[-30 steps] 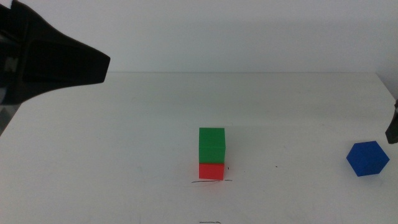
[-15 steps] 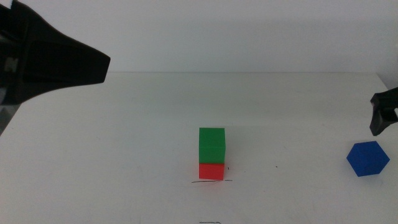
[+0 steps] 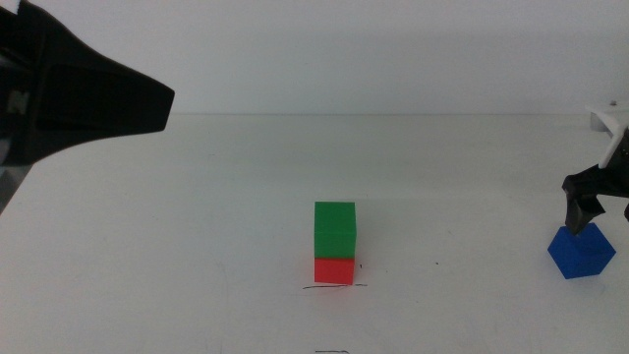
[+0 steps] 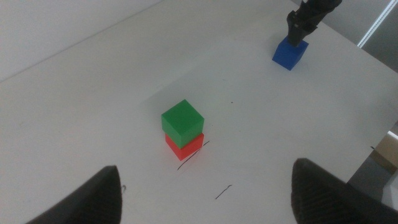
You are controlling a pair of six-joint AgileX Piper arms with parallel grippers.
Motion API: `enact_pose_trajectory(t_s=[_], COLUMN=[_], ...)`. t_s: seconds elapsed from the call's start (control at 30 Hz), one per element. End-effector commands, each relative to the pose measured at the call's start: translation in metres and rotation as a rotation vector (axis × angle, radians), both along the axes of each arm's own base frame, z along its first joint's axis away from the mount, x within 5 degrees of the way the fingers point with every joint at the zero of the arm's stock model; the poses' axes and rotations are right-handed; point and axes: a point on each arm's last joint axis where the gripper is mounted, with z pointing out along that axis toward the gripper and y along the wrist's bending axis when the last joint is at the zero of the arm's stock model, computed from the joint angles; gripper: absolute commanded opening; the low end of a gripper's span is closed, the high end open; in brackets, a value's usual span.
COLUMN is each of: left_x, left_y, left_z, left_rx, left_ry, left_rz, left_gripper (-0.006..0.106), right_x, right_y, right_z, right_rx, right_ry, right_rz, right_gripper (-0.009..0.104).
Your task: Stack red cubes first, then green, then blue cubes in a specific spot.
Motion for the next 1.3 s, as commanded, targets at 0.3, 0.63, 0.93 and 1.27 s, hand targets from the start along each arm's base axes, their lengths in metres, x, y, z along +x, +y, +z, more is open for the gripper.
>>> enact_pose_trajectory(t_s=[0.3, 0.63, 0.93, 1.27], left_x=[-0.001, -0.001, -0.001, -0.001], left_y=[-0.001, 0.0, 0.0, 0.0], left_z=[0.011, 0.011, 0.011, 0.011], left_rx=[-0.06, -0.059, -0.058, -0.057], left_ry=[-0.058, -0.059, -0.059, -0.059], left_rz=[0.008, 0.008, 0.009, 0.009], left_gripper=[0.093, 0.093, 0.093, 0.093], right_x=[0.009, 0.013, 0.021, 0.024], right_y=[-0.006, -0.002, -0.003, -0.004], right_z=[0.006, -0.009, -0.03, -0.042], right_rx=[-0.038, 0.004, 0.006, -0.009], right_ry=[-0.061, -0.021, 0.011, 0.039], right_rz=[0.022, 0.011, 0.013, 0.019], right_gripper=[0.093, 0.093, 0.093, 0.081])
